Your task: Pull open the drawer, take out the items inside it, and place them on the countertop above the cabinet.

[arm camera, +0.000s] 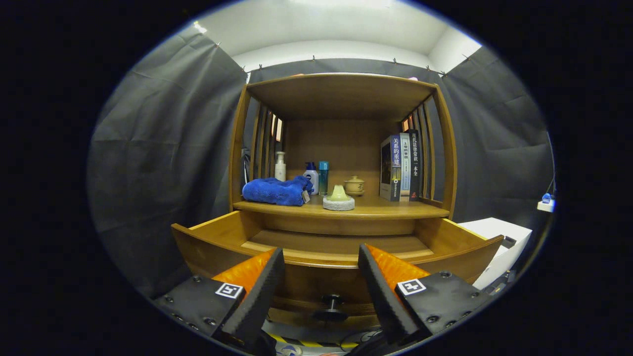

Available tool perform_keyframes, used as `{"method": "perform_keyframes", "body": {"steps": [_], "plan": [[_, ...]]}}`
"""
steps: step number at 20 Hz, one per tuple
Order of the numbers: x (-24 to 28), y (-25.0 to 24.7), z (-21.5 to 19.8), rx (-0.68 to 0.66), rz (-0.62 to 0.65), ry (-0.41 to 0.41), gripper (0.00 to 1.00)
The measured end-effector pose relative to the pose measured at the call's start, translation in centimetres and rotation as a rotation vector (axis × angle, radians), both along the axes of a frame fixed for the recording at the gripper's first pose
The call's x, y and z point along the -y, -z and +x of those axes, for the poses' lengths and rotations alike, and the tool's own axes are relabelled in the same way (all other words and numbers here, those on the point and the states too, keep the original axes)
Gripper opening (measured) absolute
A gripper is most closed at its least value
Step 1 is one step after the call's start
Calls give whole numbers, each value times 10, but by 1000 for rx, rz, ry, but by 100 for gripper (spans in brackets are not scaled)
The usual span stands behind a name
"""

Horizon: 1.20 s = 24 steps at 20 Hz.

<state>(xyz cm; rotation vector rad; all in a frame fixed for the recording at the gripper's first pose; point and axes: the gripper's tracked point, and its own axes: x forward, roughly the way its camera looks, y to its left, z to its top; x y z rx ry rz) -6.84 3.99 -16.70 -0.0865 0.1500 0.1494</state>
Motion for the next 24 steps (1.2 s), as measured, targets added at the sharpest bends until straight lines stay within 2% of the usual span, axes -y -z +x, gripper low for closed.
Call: {"method": "perform_keyframes", "body": {"steps": [3, 7, 14, 18, 19, 24], "plan": [[-1, 1, -14, 20, -18, -11, 98], [-1, 15, -25, -25, 1, -15, 98], [6, 45, -21, -107, 22, 5, 97], [15, 84, -18, -277, 187, 64, 97], [14, 82, -17, -280, 217, 64, 96], [17, 65, -14, -203, 139, 58, 97]]}}
